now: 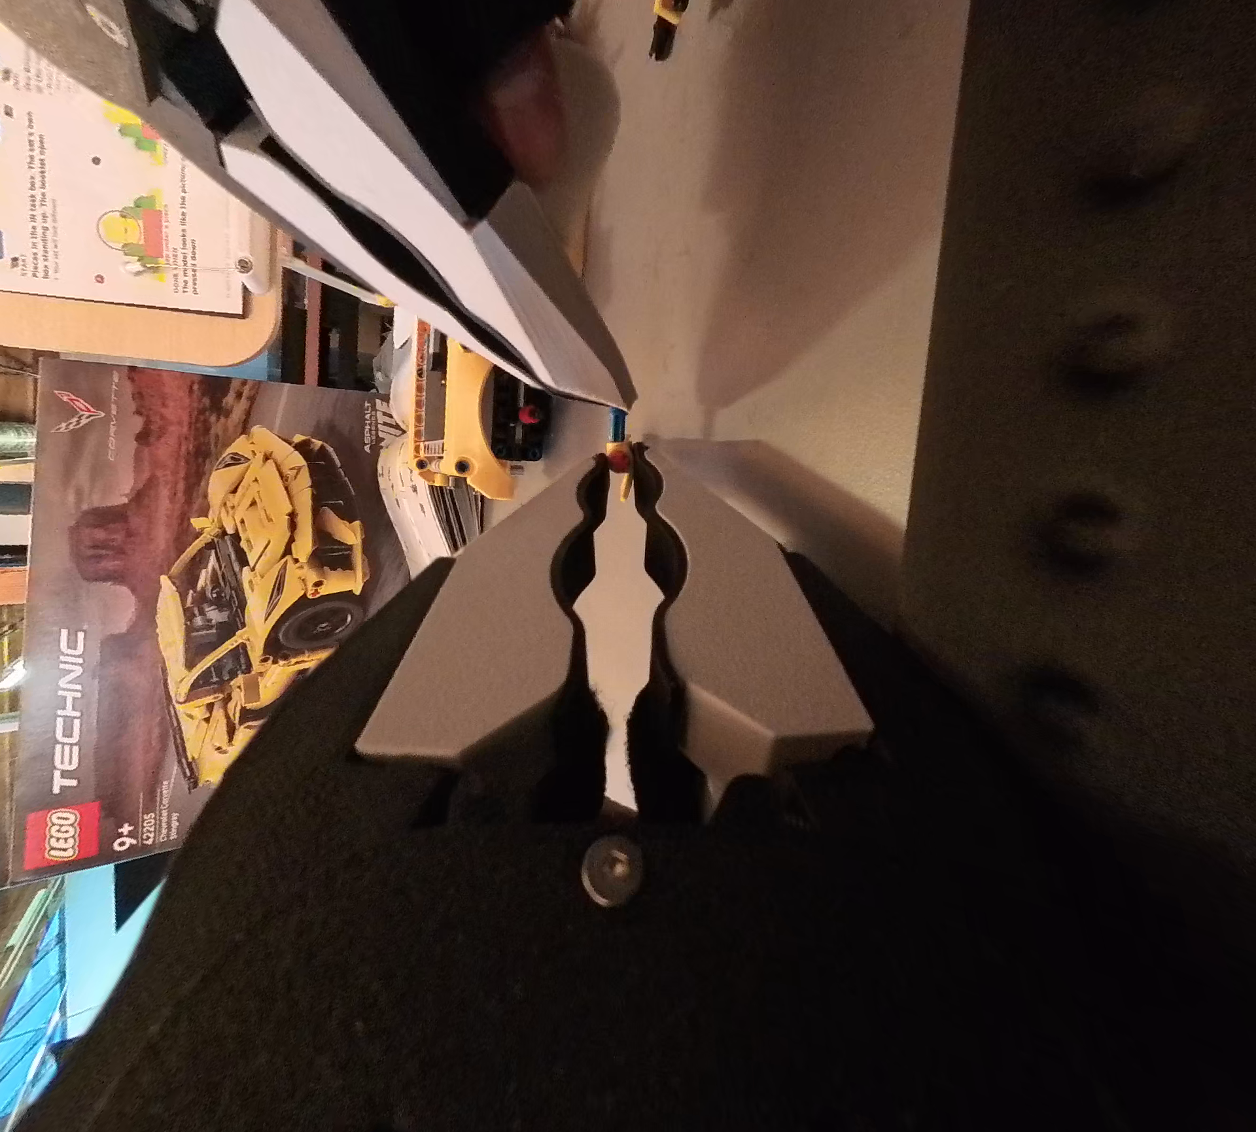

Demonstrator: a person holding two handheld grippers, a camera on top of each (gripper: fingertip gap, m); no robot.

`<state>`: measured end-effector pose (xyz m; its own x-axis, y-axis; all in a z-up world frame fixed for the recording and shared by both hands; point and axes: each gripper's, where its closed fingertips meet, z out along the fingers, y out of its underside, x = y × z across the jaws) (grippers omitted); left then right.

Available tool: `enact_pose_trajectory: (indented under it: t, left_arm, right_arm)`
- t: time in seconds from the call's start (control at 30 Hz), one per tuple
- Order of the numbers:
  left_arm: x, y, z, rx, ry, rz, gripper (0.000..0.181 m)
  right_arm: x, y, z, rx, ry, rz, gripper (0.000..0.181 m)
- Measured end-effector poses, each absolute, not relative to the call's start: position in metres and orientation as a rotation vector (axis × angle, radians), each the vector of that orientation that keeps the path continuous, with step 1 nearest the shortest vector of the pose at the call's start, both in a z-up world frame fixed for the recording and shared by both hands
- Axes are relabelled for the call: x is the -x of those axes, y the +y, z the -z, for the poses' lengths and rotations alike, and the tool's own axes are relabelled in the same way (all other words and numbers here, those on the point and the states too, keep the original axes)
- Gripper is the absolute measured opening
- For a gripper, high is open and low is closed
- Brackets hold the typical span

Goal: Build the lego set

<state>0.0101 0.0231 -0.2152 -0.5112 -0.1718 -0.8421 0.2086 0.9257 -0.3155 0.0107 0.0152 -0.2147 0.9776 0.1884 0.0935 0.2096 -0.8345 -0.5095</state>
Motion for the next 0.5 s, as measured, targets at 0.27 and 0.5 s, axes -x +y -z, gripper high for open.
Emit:
enact_pose_trajectory:
  t: [0.27, 0.5]
  left_arm:
    - [-0.0108, 0.0244, 0.2179, -0.005, 2.078, 0.464, 0.006]
    - [-0.0122, 0.0246, 0.2135, -0.024, 2.038, 0.446, 0.006]
  right_arm:
    - [-0.0121, 0.0169, 0.217, 2.653, -0.332, 0.166, 0.003]
    - [-0.0115, 0.0172, 0.2139, 2.639, -0.141, -0.103, 0.003]
